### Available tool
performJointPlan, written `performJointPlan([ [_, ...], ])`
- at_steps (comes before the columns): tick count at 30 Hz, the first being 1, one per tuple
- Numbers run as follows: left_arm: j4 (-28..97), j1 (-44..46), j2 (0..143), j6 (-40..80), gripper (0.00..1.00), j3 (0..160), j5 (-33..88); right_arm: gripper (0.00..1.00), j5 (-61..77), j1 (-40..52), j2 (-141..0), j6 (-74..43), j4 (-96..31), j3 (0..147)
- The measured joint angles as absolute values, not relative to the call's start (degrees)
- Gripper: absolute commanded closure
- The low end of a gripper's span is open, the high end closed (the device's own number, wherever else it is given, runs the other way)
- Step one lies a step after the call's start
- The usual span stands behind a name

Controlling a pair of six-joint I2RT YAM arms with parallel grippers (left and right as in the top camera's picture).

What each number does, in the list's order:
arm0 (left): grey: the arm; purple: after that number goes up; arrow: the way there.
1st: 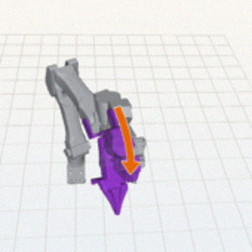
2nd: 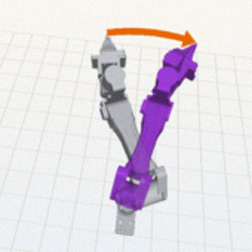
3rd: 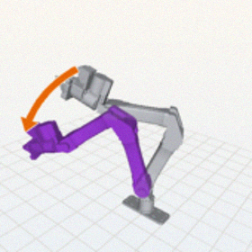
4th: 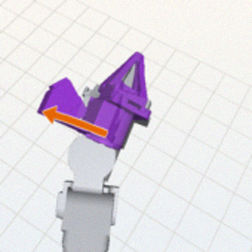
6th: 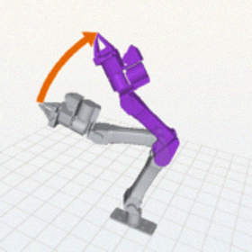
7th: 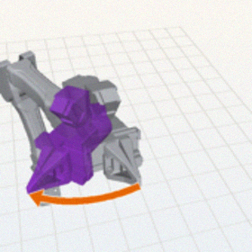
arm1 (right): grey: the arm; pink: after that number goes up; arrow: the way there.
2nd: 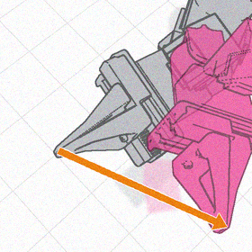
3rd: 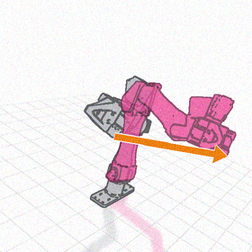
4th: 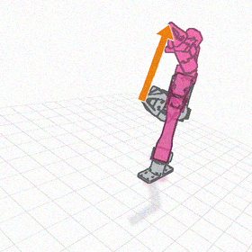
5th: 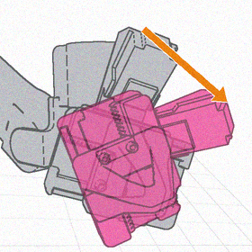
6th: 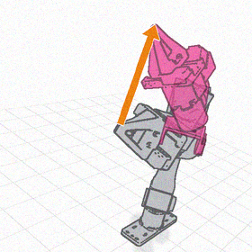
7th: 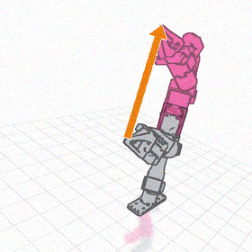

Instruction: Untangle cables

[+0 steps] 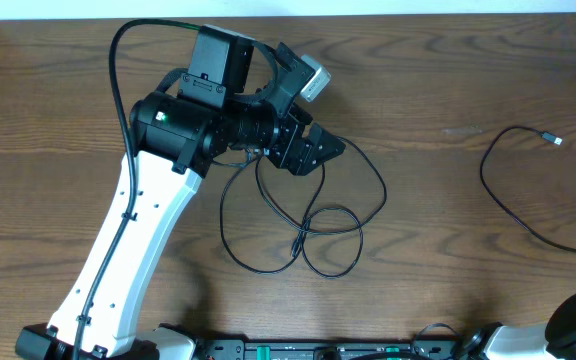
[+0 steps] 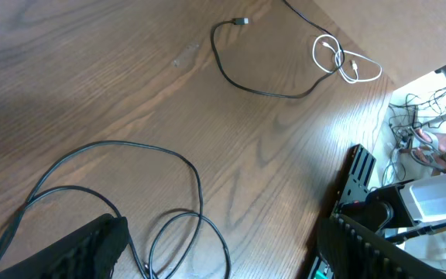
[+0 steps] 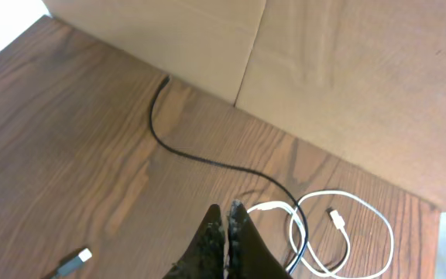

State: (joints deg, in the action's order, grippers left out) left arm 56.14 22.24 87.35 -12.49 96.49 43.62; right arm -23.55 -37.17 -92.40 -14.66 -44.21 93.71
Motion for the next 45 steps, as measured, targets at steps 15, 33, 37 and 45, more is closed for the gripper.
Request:
performJointPlan([
  [15, 55.5, 22.2, 87.4, -12.5, 0.16, 96.5, 43.6, 0.54, -5.3, -26.1, -93.3, -20.7, -51.0, 83.0],
  [33, 55.5, 22.2, 87.4, -12.5, 0.16, 96.5, 43.6, 0.51, 1.7, -19.6, -94.5, -20.1, -47.6, 61.7],
  [37, 55.5, 22.2, 87.4, -12.5, 0.16, 96.5, 43.7, 0.50, 1.3, -19.6, -94.6, -19.6, -47.5, 61.3],
  [45, 55.1, 22.2, 87.4, -12.5, 0.12, 96.5, 45.6, 0.45, 1.8, -19.6, -94.6, -11.9, -46.8, 60.1],
])
